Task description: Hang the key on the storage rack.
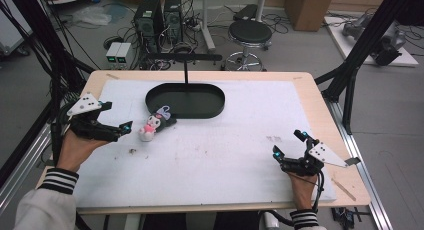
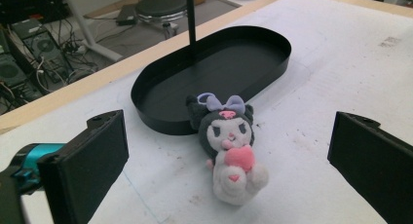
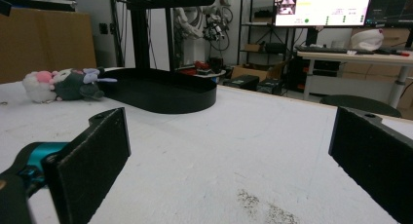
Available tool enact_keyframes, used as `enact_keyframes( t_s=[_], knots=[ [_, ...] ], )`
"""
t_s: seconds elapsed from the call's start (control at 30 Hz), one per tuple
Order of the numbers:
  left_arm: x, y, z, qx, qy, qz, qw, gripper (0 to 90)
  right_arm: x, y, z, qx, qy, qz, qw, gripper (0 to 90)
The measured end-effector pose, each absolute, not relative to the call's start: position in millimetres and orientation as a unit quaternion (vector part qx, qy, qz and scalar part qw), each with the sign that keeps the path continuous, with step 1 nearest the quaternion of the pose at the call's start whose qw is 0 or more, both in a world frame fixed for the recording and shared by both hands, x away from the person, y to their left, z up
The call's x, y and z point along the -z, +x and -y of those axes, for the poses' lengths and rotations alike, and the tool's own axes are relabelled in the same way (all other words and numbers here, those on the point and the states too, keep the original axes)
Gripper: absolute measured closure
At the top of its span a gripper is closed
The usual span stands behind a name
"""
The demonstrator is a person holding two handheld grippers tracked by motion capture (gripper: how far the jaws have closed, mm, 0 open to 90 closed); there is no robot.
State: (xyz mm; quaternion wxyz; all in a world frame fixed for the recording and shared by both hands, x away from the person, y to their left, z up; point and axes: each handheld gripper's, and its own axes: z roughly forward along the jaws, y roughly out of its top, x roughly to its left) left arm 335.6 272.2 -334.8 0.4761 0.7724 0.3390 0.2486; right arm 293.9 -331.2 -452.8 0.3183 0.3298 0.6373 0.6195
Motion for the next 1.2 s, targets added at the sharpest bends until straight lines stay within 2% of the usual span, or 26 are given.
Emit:
enact_keyframes(
  t_s=[0.6,1.2],
  knots=[
    [328.1,366.9,-246.7,-0.205,0.819,-0.355,0.402,1.7,452.9,294.1,331.2,-0.621,0.329,-0.637,0.318,0.5],
    [355.2,396.4,-224.2,-0.164,0.858,-0.376,0.310,1.7,452.8,294.0,331.4,-0.621,0.331,-0.636,0.316,0.5]
  ],
)
